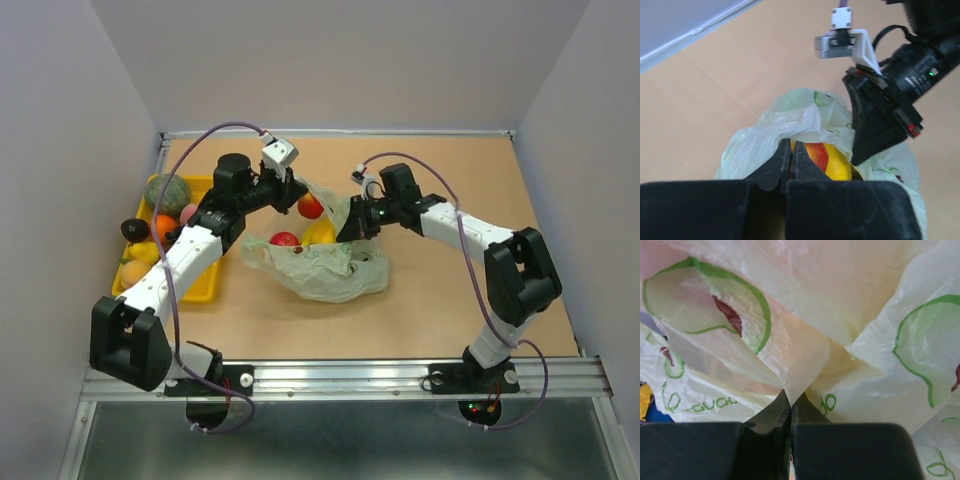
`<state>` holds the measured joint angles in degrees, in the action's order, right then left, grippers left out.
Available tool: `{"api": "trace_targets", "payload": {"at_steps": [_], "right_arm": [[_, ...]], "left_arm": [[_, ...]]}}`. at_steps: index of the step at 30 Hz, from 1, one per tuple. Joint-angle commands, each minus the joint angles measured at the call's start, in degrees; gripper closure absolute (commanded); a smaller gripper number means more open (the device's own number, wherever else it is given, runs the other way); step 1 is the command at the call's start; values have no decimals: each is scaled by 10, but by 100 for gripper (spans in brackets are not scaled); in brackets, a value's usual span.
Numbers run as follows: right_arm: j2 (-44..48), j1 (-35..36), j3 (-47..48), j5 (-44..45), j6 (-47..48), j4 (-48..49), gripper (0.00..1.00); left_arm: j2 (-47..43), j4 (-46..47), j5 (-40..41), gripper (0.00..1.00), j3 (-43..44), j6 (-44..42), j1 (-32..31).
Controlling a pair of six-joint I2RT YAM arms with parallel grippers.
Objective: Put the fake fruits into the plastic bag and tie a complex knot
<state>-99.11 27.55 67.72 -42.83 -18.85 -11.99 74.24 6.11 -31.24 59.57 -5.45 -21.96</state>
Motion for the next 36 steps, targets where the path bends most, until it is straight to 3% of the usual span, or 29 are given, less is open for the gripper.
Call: {"api": "trace_targets", "payload": {"at_steps": [1,6,7,8,10,11,14,15,19,24,25,29,32,36], "right_arm": [[29,-21,6,-16,-11,17,99],[28,-38,7,-25,-15,18,99],[28,-38,6,-24,-15,18,100],[28,-38,5,-24,-16,20,100],[25,-39,4,-23,-18,20,100],[26,-38,4,-19,-19,20,100],[26,-38,4,-8,-21,22,100],[25,-38,4,-5,-21,21,100],[24,-39,5,5,-22,25,100],[22,-38,3,6,-22,28,99],[22,-38,2,5,-18,27,100],[30,-38,-12,2,-5,26,100],[37,-38,-20,6,2,26,100],[42,-38,-16,7,6,26,99]], "left_arm": [[29,94,57,100,8,33,-18],[63,136,97,99,-7,48,-20],[71,140,99,95,-4,48,-20],[85,135,100,79,9,46,-20],[97,114,81,68,28,34,-21],[100,78,60,51,53,16,-20],[92,-24,23,26,97,-24,-20],[77,-56,-9,22,106,-52,-17],[14,-194,-123,18,122,-91,23],[-61,-344,-163,18,123,-146,105],[-69,-355,-164,18,120,-158,147],[-88,-325,-123,16,106,-170,210],[-60,-328,-130,14,124,-204,211],[-4,-356,-200,9,147,-273,206]]}}
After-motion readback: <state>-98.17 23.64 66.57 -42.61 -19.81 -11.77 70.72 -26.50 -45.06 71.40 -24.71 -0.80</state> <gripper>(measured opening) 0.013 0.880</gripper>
